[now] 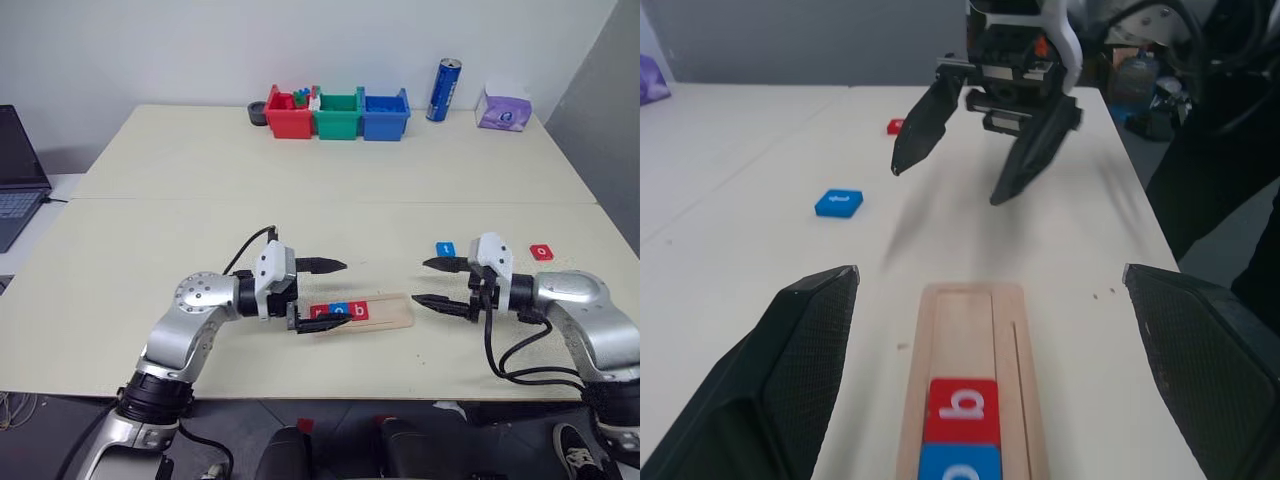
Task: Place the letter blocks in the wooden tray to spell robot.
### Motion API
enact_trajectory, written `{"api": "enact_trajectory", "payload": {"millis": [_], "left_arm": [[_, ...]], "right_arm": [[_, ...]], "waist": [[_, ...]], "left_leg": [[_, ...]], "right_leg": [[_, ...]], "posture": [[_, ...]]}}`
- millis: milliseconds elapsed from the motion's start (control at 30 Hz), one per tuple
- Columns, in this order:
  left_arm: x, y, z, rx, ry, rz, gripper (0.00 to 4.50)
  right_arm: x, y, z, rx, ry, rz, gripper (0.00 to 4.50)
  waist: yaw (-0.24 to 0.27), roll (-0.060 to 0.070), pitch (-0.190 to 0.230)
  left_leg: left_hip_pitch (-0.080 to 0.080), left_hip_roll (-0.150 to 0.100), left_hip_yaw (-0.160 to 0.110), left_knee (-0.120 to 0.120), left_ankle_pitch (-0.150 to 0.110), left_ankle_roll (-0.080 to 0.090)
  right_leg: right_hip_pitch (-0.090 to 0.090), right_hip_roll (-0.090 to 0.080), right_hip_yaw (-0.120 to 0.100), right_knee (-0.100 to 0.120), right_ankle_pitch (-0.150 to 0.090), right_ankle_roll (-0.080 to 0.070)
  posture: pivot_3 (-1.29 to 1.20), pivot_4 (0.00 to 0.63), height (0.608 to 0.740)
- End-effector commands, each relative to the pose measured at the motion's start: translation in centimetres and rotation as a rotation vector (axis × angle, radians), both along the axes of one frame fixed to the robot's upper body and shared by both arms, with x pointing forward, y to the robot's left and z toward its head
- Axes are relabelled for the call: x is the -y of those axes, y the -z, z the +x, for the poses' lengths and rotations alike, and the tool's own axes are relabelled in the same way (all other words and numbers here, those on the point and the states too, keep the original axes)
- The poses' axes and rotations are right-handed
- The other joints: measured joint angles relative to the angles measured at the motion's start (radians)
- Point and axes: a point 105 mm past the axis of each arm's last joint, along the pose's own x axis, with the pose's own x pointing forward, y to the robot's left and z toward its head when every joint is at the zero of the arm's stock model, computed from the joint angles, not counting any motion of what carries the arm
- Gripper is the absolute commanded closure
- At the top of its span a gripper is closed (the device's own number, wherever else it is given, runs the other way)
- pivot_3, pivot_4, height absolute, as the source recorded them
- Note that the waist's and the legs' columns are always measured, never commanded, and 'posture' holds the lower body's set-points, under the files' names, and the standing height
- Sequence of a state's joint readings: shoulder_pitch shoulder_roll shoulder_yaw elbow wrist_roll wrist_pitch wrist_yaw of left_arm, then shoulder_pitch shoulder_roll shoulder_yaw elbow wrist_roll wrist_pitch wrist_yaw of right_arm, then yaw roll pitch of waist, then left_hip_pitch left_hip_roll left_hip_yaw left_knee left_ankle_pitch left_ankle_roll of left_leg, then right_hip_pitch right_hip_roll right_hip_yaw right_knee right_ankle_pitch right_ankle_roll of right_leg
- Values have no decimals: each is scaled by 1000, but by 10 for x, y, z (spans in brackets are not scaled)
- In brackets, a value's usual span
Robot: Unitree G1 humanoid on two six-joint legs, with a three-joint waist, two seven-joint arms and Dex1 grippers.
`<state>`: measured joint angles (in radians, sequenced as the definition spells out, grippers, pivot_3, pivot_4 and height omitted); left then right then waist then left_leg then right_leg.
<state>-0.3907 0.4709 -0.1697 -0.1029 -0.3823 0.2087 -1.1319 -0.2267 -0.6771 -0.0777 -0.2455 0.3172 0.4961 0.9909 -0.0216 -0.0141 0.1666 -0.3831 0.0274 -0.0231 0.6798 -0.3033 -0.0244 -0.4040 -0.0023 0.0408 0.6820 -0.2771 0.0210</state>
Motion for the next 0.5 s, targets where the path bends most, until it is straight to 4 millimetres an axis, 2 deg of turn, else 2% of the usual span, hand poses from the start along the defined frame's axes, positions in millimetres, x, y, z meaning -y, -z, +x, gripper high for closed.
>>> {"api": "enact_trajectory", "payload": {"millis": [33, 167, 233, 333, 400, 500], "left_arm": [[32, -10, 12, 66, -5, -37, 0], [55, -17, 23, 77, -13, -82, 0], [77, -20, 29, 90, -5, -85, 0], [100, -22, 33, 103, 6, -77, 0], [113, -23, 36, 112, 10, -68, 0], [124, -24, 36, 135, 26, -66, 0]], "right_arm": [[41, -15, 16, 124, 306, 5, 29], [76, -19, 26, 172, 549, 14, 29], [111, -20, 33, 205, 751, 1, 29], [142, -20, 36, 215, 918, 15, 29], [159, -15, 37, 197, 995, 29, 29], [169, -9, 39, 164, 1034, 64, 29]], "waist": [[8, 0, 0], [11, 0, 0], [8, 0, 0], [15, 0, 0], [15, 0, 0], [11, 1, -1]], "left_leg": [[0, -1, 0, 0, 0, 0], [0, -2, 3, 1, 0, 0], [1, -1, 4, 0, 0, 0], [1, -1, 3, 0, 0, 0], [1, -2, 5, 0, 0, 0], [1, -1, 7, 0, 0, 0]], "right_leg": [[0, 0, 0, 0, 0, 0], [0, 0, 0, 0, 1, 2], [0, 2, 2, 0, 1, 2], [-1, 2, 2, 0, 1, 2], [-1, 2, 2, -1, 1, 2], [-1, 2, 3, -1, 1, 2]], "posture": [[0, 150, 740], [0, 150, 740], [0, 150, 740], [0, 150, 740], [0, 150, 740], [0, 150, 740]]}}
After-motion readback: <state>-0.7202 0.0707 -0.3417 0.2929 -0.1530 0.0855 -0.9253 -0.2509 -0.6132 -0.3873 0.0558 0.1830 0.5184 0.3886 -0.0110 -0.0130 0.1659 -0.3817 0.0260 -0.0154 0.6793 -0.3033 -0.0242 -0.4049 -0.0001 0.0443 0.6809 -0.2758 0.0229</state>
